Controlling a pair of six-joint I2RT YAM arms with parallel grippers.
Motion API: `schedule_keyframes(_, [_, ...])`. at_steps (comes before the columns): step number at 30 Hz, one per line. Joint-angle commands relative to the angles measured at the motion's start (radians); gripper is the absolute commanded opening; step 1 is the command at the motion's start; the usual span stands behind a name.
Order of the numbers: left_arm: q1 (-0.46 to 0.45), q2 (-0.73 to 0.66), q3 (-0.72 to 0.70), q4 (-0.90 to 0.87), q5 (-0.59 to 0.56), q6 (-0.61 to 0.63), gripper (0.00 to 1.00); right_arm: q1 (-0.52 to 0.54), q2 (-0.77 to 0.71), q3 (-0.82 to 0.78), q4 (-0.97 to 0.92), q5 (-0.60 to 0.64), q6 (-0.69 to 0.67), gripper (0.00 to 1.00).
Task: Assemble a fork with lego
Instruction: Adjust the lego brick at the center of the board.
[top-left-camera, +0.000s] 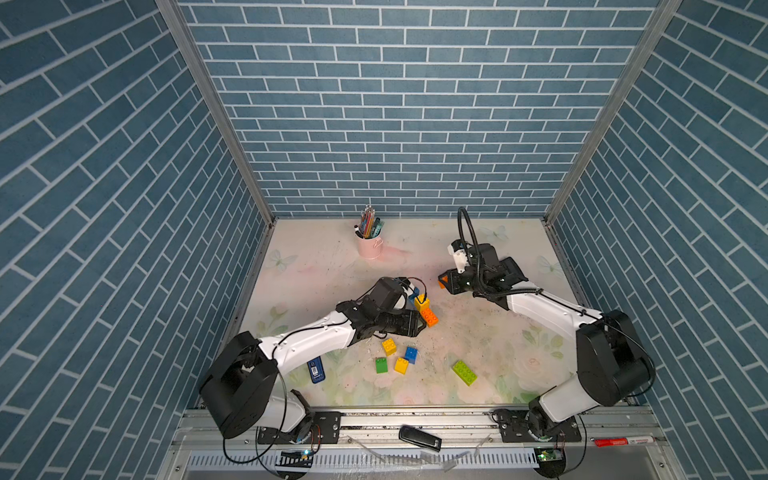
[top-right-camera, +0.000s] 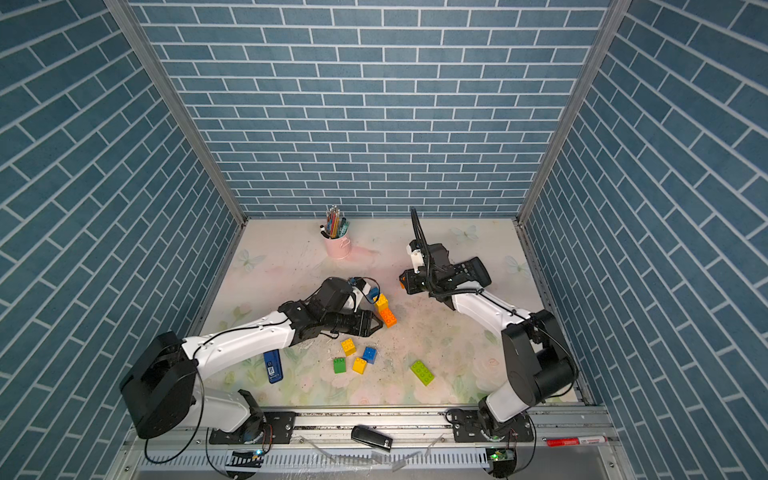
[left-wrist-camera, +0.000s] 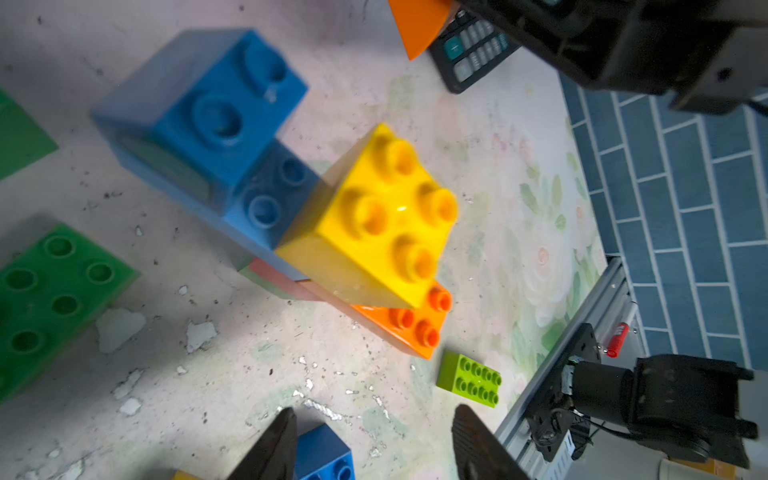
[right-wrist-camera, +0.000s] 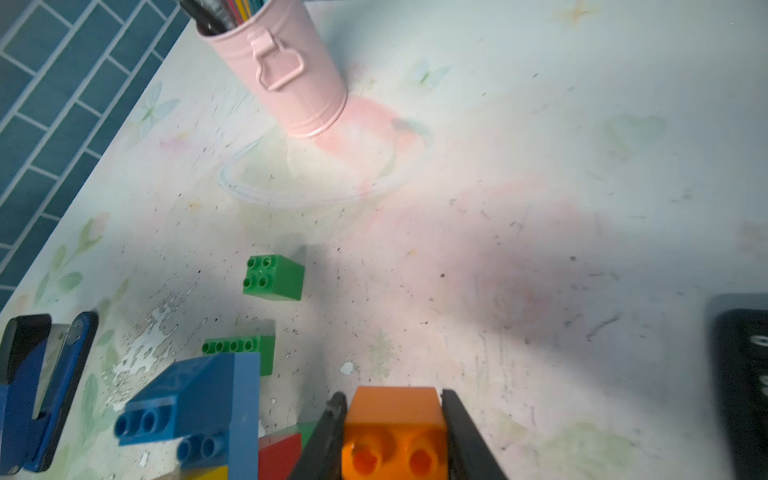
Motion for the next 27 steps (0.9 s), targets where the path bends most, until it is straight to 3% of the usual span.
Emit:
schedule_keyframes(1, [0.012, -0.049, 0.020, -0.012, 0.000, 0.075, 0.53, -0.002, -0.078, -0.043, -0.061, 0.091, -0.036, 0.00])
schedule_keyframes(9, [0.040, -0.040, 0.041, -0.036, 0.022, 0.110, 0.37, -0.002, -0.210, -0.117, -0.114, 0.137, -0.028, 0.00])
schedule_keyframes(15, [-0.088, -0.052, -0.009, -0.024, -0.189, 0.080, 0.30, -0.002, -0.221, -0.117, -0.121, 0.142, -0.032, 0.00])
schedule_keyframes(20, [-0.176, 0.020, 0.043, -0.091, -0.368, 0.124, 0.28, -0.002, -0.222, -0.130, -0.109, 0.136, -0.023, 0.00])
schedule_keyframes(27, [-0.232, 0.121, 0.130, -0.117, -0.458, 0.159, 0.25, -0.003, -0.255, -0.145, -0.114, 0.186, -0.022, 0.00])
